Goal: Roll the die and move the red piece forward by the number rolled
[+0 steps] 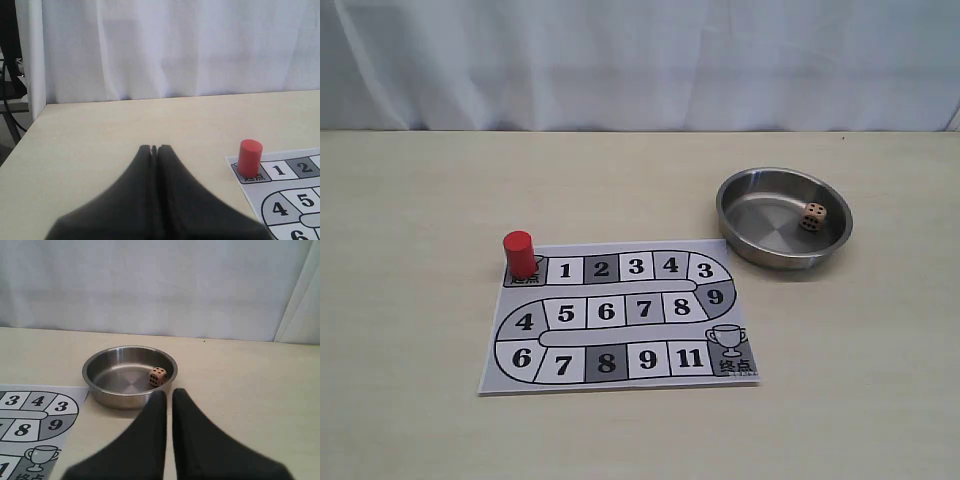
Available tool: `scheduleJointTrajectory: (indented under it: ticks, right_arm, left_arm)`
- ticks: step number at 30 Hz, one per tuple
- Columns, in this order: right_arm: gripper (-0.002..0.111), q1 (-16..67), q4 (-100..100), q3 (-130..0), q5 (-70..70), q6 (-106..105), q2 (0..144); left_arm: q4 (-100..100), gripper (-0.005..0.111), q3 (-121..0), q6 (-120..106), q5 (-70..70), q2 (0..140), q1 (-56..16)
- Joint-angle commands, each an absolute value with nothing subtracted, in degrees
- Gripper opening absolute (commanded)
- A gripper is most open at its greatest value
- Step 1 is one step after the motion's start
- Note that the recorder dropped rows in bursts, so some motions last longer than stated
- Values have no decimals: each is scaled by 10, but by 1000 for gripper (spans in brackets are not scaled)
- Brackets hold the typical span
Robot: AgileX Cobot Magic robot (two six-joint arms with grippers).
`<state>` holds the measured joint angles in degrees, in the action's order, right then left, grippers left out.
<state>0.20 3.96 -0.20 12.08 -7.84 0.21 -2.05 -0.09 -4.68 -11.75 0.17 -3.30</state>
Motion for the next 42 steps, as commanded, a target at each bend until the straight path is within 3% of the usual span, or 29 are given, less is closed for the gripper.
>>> scheduleJointTrajectory:
  ticks: [1,13,25,35,42]
  right_arm:
    - [4,1,37,0,121,-77,0]
    - [4,1,38,0,102,-77,0]
    - [4,1,153,0,-79,-75,0]
    - [4,1,178,-134,62,-68,5]
    - [4,1,178,-246,148,-67,103]
  left_arm:
    - [-21,0,0,-49,-112,0,-33]
    - [-21,0,0,-49,-112,0,-33]
    - [-21,0,0,-49,-112,0,-33]
    - [-21,0,0,-49,-112,0,-33]
    - [-21,0,0,-49,-112,0,-33]
